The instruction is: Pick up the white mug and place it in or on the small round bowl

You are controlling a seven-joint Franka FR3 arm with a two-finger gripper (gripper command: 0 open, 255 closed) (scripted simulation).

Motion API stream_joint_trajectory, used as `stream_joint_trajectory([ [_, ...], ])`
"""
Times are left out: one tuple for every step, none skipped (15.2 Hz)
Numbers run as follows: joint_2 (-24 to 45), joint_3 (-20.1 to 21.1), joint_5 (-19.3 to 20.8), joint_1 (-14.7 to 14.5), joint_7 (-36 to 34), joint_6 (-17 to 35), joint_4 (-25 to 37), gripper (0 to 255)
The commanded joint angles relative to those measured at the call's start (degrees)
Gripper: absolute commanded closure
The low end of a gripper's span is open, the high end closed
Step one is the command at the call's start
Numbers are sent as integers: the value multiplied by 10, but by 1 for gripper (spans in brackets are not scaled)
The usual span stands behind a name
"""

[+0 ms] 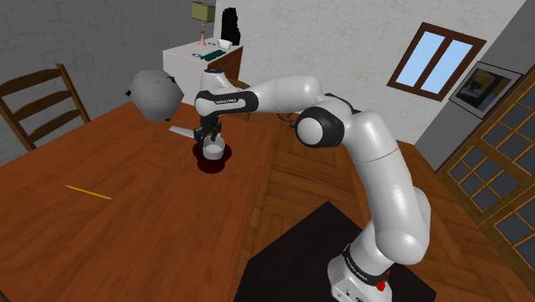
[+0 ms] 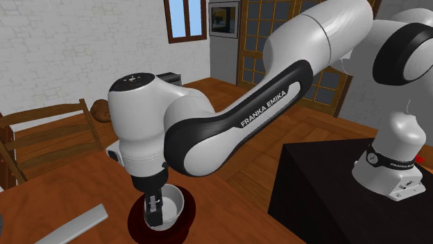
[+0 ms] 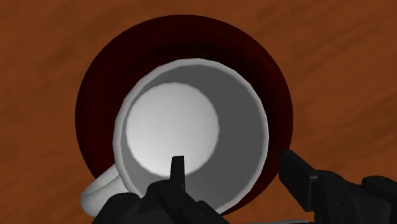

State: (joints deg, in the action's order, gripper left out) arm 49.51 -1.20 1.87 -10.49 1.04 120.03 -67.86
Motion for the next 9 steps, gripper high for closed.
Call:
stream_joint_trajectory([
  [0, 0, 0, 0, 0, 0, 0, 0],
  [0, 0, 0, 0, 0, 0, 0, 0],
  [0, 0, 0, 0, 0, 0, 0, 0],
  [0, 0, 0, 0, 0, 0, 0, 0],
  [-11, 0, 0, 0, 0, -12, 1, 0],
  [-20, 0, 0, -1, 0, -24, 4, 0],
  [-29, 0, 0, -1, 0, -37, 7, 0],
  [-36, 0, 0, -2, 0, -47, 11, 0],
  [-36, 0, 0, -2, 0, -47, 11, 0],
])
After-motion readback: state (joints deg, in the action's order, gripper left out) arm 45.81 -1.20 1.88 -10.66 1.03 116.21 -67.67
